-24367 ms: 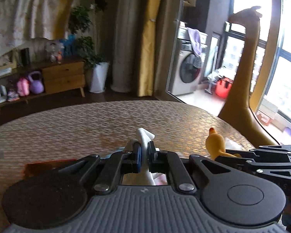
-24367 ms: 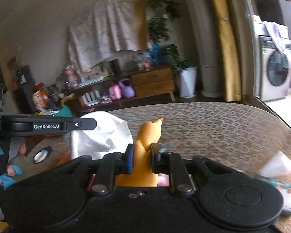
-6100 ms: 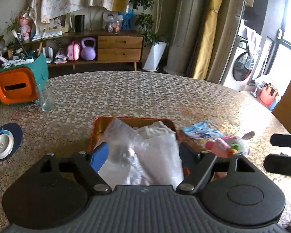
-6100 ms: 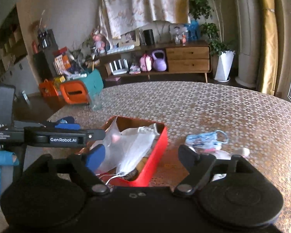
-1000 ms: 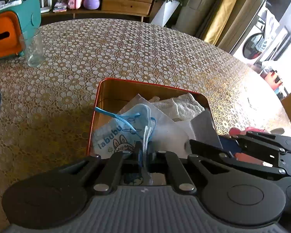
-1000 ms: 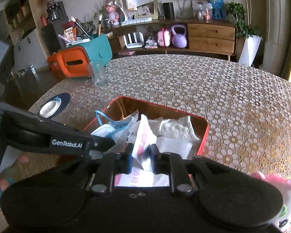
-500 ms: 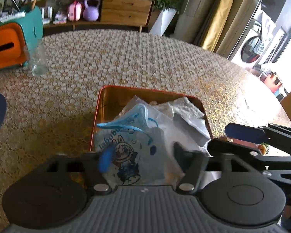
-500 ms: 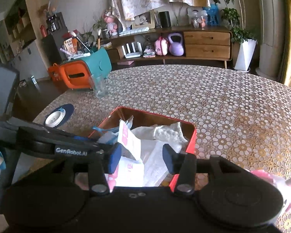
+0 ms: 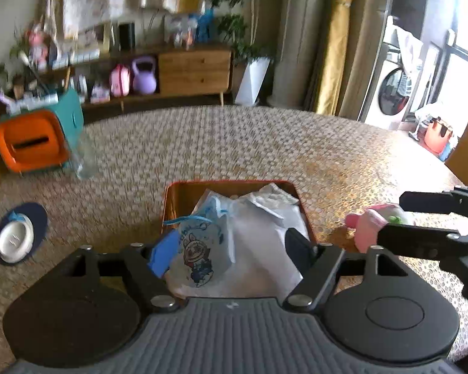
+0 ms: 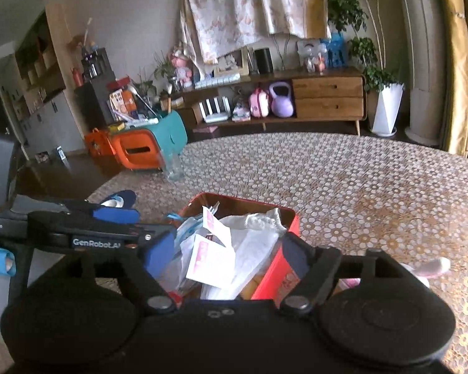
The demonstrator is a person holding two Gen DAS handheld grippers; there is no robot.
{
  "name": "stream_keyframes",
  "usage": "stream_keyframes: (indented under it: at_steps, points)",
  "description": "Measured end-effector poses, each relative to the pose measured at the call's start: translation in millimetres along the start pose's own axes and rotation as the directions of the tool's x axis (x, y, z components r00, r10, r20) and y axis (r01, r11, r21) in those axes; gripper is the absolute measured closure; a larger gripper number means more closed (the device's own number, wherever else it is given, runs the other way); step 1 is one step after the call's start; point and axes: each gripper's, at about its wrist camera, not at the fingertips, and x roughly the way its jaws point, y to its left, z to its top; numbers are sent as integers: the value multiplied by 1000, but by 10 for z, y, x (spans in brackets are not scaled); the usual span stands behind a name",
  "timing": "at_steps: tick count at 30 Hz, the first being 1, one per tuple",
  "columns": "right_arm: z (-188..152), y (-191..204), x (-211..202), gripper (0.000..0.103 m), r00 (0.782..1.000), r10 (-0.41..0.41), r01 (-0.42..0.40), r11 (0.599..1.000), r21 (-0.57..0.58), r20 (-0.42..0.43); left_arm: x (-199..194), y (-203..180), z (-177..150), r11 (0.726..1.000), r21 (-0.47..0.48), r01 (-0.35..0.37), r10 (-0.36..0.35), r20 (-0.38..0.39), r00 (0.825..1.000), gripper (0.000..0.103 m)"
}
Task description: Organize soft objects
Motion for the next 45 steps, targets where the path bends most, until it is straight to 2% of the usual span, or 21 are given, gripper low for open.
stream_keyframes:
  at_steps: [6, 12, 16, 22, 27, 30, 45]
  points:
    - [-101, -17, -435, 16, 996, -19, 21, 1000, -20, 86, -402, -234, -99, 999, 42, -30, 26, 82, 996, 16]
    - [-228, -40, -741, 5, 988, -39, 46, 998, -48, 150, -636, -414, -201, 999, 47, -23, 18, 104, 994, 13]
    - [-347, -71, -880, 0, 983, -49, 58, 997, -45, 179, -750, -522, -271, 998, 48, -37, 31, 132, 991, 1]
    - [-499, -89, -1022, 0, 978, -68, 79, 996, -47, 198, -875, -718, -397, 996, 61, -63, 53, 158, 986, 1]
    - [-612, -115, -1116, 0, 976, -61, 69, 997, -28, 210, -958, -831, -528, 998, 50, -46, 37, 163, 986, 1]
    - [-654, -133, -1162, 0, 973, -65, 70, 997, -14, 221, -1001, -908, -599, 997, 59, -59, 48, 168, 985, 1]
    - [-800, -167, -1218, 0, 971, -82, 76, 997, 33, 226, -1090, -961, -777, 997, 38, -67, 60, 162, 985, 1]
